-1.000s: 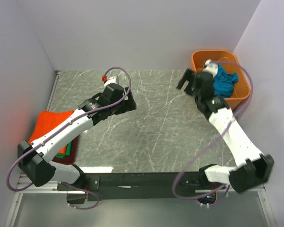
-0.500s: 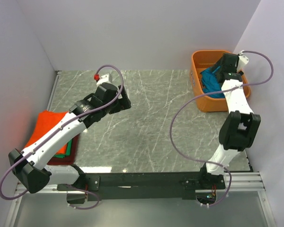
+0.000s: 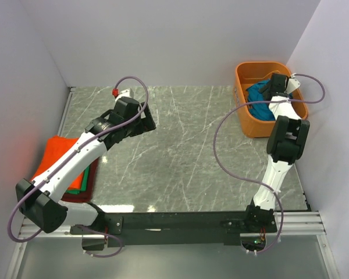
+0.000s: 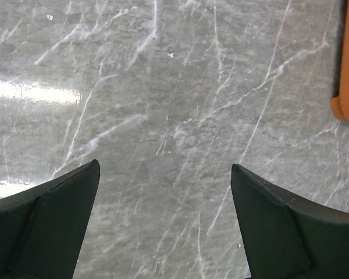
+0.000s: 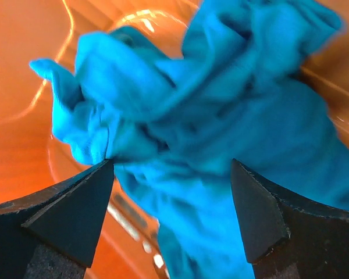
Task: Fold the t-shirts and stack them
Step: Grab the tshirt from the pile
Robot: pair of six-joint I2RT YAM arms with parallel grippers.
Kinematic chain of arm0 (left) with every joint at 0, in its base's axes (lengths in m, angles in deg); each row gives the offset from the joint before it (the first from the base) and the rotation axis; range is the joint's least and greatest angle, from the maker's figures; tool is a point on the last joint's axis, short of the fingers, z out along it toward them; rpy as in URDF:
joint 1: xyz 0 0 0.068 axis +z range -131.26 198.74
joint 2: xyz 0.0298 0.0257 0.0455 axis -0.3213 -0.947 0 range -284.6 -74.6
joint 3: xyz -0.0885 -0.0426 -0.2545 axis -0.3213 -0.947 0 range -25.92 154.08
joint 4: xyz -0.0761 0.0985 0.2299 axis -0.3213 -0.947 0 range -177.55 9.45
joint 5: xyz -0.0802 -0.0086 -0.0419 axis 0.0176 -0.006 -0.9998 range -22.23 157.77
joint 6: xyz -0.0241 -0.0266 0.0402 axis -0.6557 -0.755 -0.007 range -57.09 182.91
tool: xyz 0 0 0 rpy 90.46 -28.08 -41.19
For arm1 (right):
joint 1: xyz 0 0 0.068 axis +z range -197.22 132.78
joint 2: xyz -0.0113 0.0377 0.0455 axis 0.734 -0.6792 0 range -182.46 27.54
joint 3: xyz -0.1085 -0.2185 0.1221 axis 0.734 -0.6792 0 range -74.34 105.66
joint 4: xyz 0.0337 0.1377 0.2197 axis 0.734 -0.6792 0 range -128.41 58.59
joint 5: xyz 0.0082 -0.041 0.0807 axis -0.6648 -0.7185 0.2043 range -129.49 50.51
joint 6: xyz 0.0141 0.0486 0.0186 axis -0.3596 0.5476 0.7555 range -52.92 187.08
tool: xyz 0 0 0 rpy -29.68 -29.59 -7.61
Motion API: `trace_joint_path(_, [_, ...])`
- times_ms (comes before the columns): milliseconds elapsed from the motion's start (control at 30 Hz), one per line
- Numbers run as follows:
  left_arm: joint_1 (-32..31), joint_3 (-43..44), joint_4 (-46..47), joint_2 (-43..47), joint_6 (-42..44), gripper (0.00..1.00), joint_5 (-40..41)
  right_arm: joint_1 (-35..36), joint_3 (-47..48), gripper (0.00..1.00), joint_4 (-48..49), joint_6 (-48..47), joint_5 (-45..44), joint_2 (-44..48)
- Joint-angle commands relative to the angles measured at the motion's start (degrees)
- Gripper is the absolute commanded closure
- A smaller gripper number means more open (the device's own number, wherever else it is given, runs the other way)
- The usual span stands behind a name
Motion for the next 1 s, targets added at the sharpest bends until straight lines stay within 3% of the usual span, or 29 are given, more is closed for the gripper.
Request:
trace_joint_path(0, [2.09,0.95,2.61,-0.84,1.93,0.01,-3.68,-0.52,6.93,0.13,4.99,1.21,-0.87,-3.30])
trace_joint_path(167, [3.94,0.51,3.23,-0.85,2.29,0.01,-5.09,-0.87,14.32,0.16,3.31,1.21,-0.52,-9.37])
trace_joint_path(400, [4.47,1.13,3.23,-1.99,2.37,0.01,-5.97,-1.05,14.95,0.29,6.12,1.12,0.53,-11.75])
trace_joint_path(600, [4.73,1.04,3.84,-2.25,2.28,0.01,-6.76,-1.05,16.70,0.51,6.39,1.12,1.77,-14.21])
trace_joint_path(700, [4.82,1.13,3.84,-2.52,2.29,0.01,-7.03,-1.05,16.79,0.69,7.18,0.68,2.21,-14.48])
trace_joint_path(733, [4.91,1.13,3.93,-2.60,2.29,0.01,-7.12,-1.05,16.53,0.80,7.70,0.33,2.38,-14.22])
trace_joint_path(833, [5.00,1.21,3.93,-2.87,2.29,0.01,-7.47,-0.96,14.34,0.95,9.81,0.16,2.82,-12.55])
trace_joint_path(967, [5.00,1.30,4.11,-2.95,2.29,0.01,-7.73,-0.87,9.25,1.00,13.59,0.59,1.95,-8.77])
